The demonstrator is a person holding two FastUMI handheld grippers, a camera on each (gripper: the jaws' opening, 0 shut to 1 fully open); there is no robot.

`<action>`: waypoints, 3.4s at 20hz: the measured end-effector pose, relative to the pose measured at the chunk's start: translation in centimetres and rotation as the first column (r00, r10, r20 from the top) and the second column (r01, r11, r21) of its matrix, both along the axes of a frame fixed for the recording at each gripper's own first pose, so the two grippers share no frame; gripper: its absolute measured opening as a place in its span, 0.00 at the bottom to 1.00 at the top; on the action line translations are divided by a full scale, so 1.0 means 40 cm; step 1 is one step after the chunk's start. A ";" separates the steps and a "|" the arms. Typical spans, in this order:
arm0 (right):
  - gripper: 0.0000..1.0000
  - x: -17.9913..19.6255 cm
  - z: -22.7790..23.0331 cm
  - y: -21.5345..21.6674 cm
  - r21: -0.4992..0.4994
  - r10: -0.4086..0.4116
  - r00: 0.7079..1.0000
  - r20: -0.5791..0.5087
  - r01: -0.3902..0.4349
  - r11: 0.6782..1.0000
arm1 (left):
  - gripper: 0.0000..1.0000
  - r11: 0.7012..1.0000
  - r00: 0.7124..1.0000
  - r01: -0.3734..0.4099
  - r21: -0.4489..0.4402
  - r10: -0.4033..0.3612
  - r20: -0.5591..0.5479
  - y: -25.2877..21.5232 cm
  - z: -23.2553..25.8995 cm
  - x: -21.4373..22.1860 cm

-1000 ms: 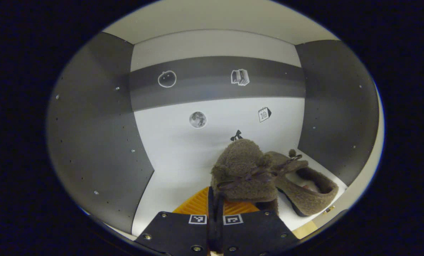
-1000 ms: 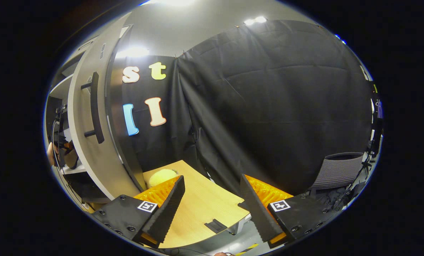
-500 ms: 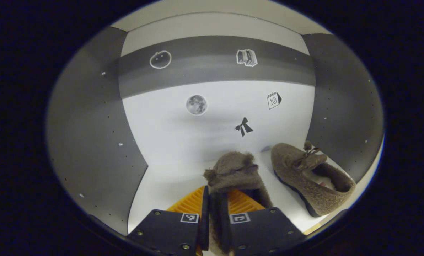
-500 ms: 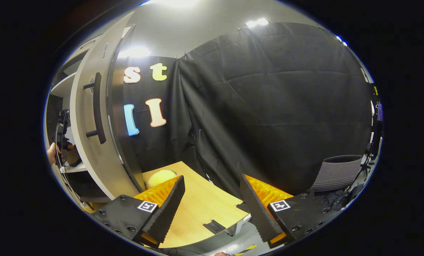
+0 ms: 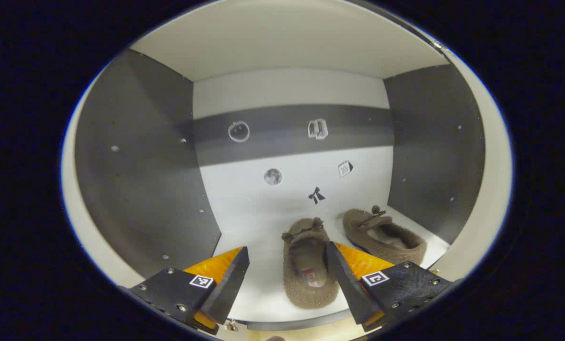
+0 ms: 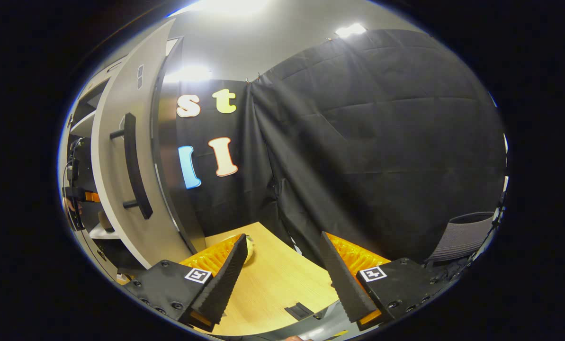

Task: Grab one shoe with the right hand and put it into the shoe cabinet, grab the other shoe with the left hand and put it into the shoe cabinet; then close the right door with the right hand and the left door with the left hand.

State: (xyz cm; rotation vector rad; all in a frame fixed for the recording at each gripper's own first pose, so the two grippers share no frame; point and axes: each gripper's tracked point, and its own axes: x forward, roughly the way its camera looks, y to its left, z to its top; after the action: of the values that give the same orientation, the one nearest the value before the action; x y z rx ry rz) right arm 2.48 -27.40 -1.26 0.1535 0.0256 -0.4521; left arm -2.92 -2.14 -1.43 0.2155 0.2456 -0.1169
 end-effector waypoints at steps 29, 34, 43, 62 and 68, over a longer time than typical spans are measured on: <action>0.96 0.233 0.244 0.195 -0.166 0.524 0.851 0.011 -0.515 0.841 | 1.00 0.927 0.911 -0.343 -0.151 0.367 0.187 0.030 -0.063 -0.821; 0.96 0.244 0.253 0.243 -0.204 0.553 0.833 -0.002 -0.542 0.815 | 1.00 0.897 0.890 -0.387 -0.211 0.424 0.166 0.047 -0.081 -0.847; 0.96 0.228 0.235 0.403 -0.165 0.626 0.780 0.003 -0.617 0.770 | 1.00 0.896 0.884 -0.406 -0.180 0.435 0.169 0.088 -0.071 -0.877; 0.97 0.248 0.179 0.655 -0.173 0.620 0.784 0.023 -0.608 0.775 | 0.96 0.888 0.872 -0.409 -0.211 0.448 0.197 0.432 -0.019 -0.952; 0.92 0.230 0.131 0.668 -0.177 0.592 0.806 -0.017 -0.585 0.791 | 0.92 0.872 0.853 -0.406 -0.274 0.469 0.230 0.609 0.079 -0.955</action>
State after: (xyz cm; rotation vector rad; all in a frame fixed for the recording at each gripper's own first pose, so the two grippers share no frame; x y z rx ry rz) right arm 11.67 -0.68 3.99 -0.0247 -0.0057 0.1816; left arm -41.14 22.24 1.73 -0.0472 -0.0176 0.3463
